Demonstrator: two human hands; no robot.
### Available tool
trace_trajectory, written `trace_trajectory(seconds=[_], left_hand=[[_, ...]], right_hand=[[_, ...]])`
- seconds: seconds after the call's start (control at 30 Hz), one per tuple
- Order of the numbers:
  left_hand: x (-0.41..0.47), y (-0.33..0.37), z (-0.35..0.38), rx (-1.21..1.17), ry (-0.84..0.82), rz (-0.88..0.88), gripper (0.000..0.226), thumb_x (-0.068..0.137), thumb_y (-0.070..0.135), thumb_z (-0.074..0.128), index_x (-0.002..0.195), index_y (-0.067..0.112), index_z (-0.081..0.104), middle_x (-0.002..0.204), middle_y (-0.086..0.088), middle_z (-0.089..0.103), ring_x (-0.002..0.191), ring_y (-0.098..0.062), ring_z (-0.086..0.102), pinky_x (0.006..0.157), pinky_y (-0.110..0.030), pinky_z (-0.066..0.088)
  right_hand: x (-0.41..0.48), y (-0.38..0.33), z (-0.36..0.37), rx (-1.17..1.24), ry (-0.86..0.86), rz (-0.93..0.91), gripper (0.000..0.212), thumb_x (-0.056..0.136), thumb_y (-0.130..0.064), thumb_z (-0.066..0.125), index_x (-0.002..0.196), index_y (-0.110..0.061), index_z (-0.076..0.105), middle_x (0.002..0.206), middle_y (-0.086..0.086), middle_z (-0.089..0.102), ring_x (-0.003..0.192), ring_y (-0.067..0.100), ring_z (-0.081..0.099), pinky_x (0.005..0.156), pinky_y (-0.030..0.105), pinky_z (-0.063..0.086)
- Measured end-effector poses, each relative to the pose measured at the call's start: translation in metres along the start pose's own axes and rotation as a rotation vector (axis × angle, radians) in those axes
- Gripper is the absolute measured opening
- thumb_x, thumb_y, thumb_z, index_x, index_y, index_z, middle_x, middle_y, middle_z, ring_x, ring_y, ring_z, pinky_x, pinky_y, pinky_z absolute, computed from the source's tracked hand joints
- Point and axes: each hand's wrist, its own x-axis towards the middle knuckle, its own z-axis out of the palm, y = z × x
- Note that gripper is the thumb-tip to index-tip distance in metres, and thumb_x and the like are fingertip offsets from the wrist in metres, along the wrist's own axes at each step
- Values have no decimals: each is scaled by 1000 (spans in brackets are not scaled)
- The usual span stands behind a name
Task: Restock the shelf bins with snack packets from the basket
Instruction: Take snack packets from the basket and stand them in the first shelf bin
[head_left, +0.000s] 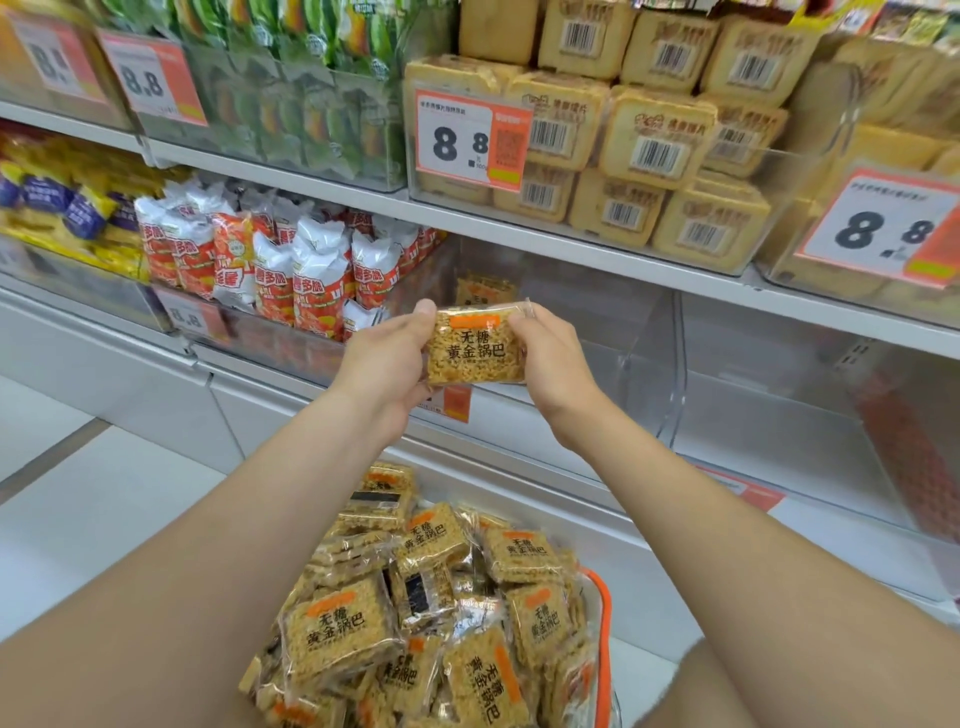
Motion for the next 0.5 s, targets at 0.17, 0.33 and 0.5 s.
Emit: trace_trajectory(seconds=[0.17, 0.33, 0.5], left_hand=[[12, 2, -4, 198, 41, 184, 37, 100, 51, 63, 114, 19, 77, 108, -2, 79, 109, -25, 73, 101, -48, 56], [24, -1, -12, 836, 78, 518, 24, 105, 20, 59, 126, 16, 68, 110, 6, 70, 101, -13, 66, 91, -28, 50], [39, -23, -27, 1324, -56, 673, 22, 99, 31, 48, 92, 25, 69, 81, 5, 72, 77, -27, 68, 72, -43, 57]], right_hand=[[16, 13, -15, -180, -85, -53, 16, 100, -27, 66, 108, -16, 74, 95, 3, 75, 83, 10, 69, 77, 29, 57], [55, 38, -15, -328, 50, -19, 48, 93, -40, 75, 127, -8, 66, 112, 14, 71, 107, 34, 67, 99, 50, 55], [101, 56, -9, -566, 82, 216, 40, 96, -36, 73, 129, -15, 63, 112, 1, 64, 115, 28, 65, 92, 34, 52]])
